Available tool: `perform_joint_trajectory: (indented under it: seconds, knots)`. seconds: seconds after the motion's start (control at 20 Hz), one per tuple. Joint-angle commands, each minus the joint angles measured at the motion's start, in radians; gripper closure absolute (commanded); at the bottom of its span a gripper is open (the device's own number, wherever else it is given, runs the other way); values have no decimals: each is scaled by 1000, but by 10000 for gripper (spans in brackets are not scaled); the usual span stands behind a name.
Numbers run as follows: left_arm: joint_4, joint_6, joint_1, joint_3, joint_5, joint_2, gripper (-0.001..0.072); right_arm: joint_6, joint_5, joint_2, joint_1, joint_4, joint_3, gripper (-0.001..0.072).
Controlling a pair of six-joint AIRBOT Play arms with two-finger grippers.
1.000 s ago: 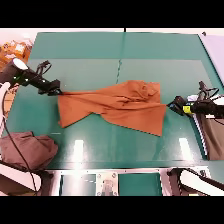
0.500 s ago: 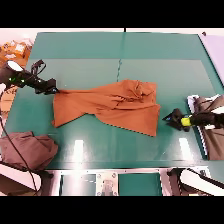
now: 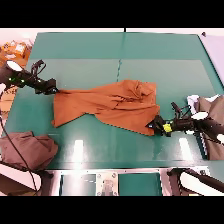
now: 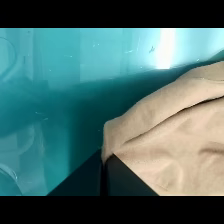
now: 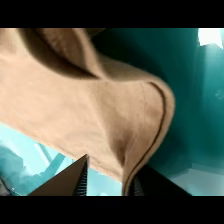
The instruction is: Fold the shirts.
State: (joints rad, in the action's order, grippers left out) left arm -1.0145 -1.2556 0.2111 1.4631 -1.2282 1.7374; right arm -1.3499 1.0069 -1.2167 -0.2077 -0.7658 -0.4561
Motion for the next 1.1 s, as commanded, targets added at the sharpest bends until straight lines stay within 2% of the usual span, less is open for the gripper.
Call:
perform_joint_trajectory:
  seconds: [0.0, 0.05, 0.1, 0.15, 0.45, 0.55, 0.7, 0.9, 1.05]
  knots:
    - [0, 0, 0, 0, -7, 1, 685, 0, -14, -2, 21, -1, 7, 424]
    - [0, 1, 0, 0, -14, 1, 685, 0, -11, -2, 21, -1, 7, 522]
    - [-5, 3, 0, 0, -17, 1, 684, 0, -9, -2, 21, -1, 7, 678]
    - [-5, 14, 0, 0, -21, 1, 684, 0, -9, -2, 21, -1, 7, 696]
    - [16, 45, 0, 29, -75, 0, 686, 21, 27, 0, 20, -1, -68, 698]
    - [48, 42, 0, 124, -156, -1, 687, 23, 141, 5, 5, -2, -229, 697]
    - [62, -25, 0, 325, -248, -49, 687, -19, 287, 74, -66, -1, -553, 697]
    - [63, -127, 0, 495, -104, -282, 687, -121, 303, 200, -241, 0, -1024, 697]
    - [75, -143, 0, 584, 7, -481, 686, -190, 303, 230, -351, 0, -1319, 697]
